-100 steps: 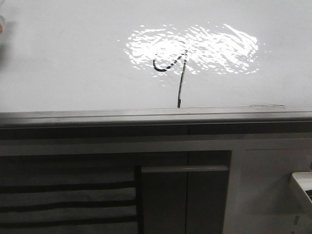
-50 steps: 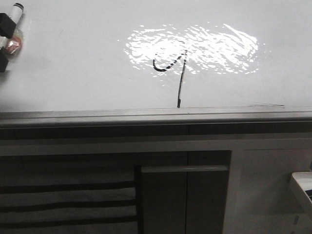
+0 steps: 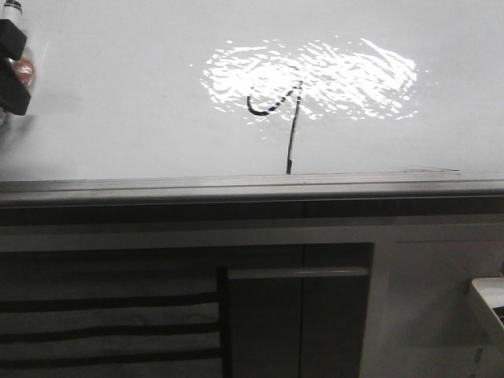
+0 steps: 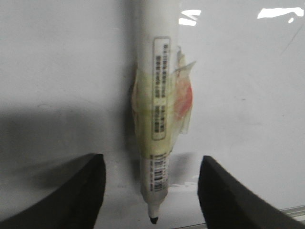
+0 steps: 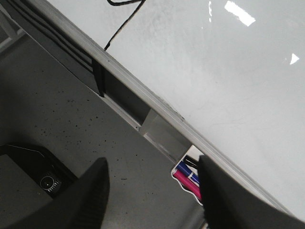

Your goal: Write number 9 on whiteboard

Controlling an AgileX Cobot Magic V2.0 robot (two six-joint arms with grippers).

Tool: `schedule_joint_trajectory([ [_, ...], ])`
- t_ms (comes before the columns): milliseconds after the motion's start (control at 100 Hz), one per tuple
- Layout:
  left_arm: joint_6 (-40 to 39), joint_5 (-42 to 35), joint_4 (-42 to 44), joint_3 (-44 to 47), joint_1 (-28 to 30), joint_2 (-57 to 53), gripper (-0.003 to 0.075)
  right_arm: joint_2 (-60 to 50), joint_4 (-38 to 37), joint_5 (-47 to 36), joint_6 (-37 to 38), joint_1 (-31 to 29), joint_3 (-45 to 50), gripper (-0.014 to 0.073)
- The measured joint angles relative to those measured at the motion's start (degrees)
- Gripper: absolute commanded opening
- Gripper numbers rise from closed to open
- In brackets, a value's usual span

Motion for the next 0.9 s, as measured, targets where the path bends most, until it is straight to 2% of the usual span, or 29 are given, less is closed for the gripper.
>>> schedule_joint_trajectory([
  [140, 0.0, 2.48, 4.4, -0.11, 0.0, -3.8, 0.0458, -0.27, -0.53, 0.75, 4.8, 0.0, 0.0, 0.0363],
  [320, 1.12, 7.24, 6.32, -0.42, 0.0, -14.85, 0.0458, -4.77, -2.31, -0.84, 15.64, -0.98, 1.92, 0.0363],
  [490, 3.82, 13.38, 6.53, 3.28, 0.0, -25.28, 0.0458, -12.17, -2.6, -9.91, 20.87, -1.48, 13.67, 0.0363],
  [640, 4.14, 13.29, 6.53, 11.2, 0.0, -33.22, 0.0458, -19.03, -2.6, -19.66, 22.07, -1.48, 25.26, 0.0358],
  [710, 4.38, 11.79, 6.53, 14.99, 0.0, -36.86, 0.0458, -21.94, -2.6, -22.96, 22.3, -1.48, 29.66, 0.0312],
  [770, 4.3, 10.22, 6.53, 17.6, 0.0, -39.23, 0.0445, -24.27, -2.6, -25.39, 22.4, -1.48, 32.77, 0.0237],
  [820, 4.4, 8.54, 6.53, 19.61, 0.0, -41.04, 0.0409, -25.89, -2.6, -27.53, 22.4, -1.48, 34.68, 0.0168],
  [900, 4.4, 6.21, 6.53, 21.36, 0.0, -42.37, 0.0302, -28.03, -2.6, -30.82, 22.4, -1.48, 36.89, 0.006],
])
